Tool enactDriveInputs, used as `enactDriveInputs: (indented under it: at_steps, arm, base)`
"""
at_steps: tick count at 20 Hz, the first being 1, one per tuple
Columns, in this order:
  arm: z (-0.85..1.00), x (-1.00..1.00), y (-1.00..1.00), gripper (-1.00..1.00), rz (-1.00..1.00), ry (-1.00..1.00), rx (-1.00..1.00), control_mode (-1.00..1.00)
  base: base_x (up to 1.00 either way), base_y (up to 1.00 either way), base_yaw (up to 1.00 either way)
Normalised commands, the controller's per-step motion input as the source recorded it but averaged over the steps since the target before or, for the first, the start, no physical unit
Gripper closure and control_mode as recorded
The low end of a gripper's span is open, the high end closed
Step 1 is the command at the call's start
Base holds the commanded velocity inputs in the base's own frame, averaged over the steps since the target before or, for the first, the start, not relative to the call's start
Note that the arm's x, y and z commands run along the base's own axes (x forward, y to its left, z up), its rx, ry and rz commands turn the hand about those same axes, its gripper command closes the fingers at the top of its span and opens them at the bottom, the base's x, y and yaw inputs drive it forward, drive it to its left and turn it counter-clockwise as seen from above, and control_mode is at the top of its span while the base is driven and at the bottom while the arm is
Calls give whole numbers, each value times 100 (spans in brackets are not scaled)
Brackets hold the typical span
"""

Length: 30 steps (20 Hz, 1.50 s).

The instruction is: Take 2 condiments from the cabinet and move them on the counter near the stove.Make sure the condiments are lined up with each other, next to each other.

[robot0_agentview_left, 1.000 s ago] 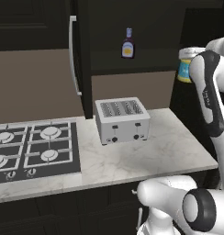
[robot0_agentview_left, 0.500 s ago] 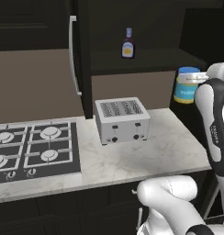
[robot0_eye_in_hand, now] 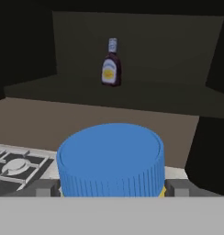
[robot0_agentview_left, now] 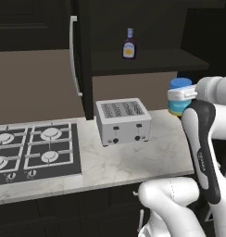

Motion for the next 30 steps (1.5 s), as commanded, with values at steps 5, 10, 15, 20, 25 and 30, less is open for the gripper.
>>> enactDriveInputs:
  at_steps: [5, 10, 15, 20, 25, 30]
  arm:
    - [0, -44, 0, 100, 0, 0, 0, -100]
    - [0, -19, 0, 100, -3, 0, 0, -100]
    - [0, -6, 0, 100, -2, 0, 0, -100]
    - [0, -5, 0, 100, -1, 1, 0, 100]
    - [0, 0, 0, 100, 0, 0, 0, 100]
    - [0, 0, 0, 100, 0, 0, 0, 100]
  base:
    - [0, 0, 0]
    - [0, 0, 0]
    - [0, 0, 0]
    - [-18, 0, -1]
    - [-93, 0, -1]
    - [-100, 4, 0]
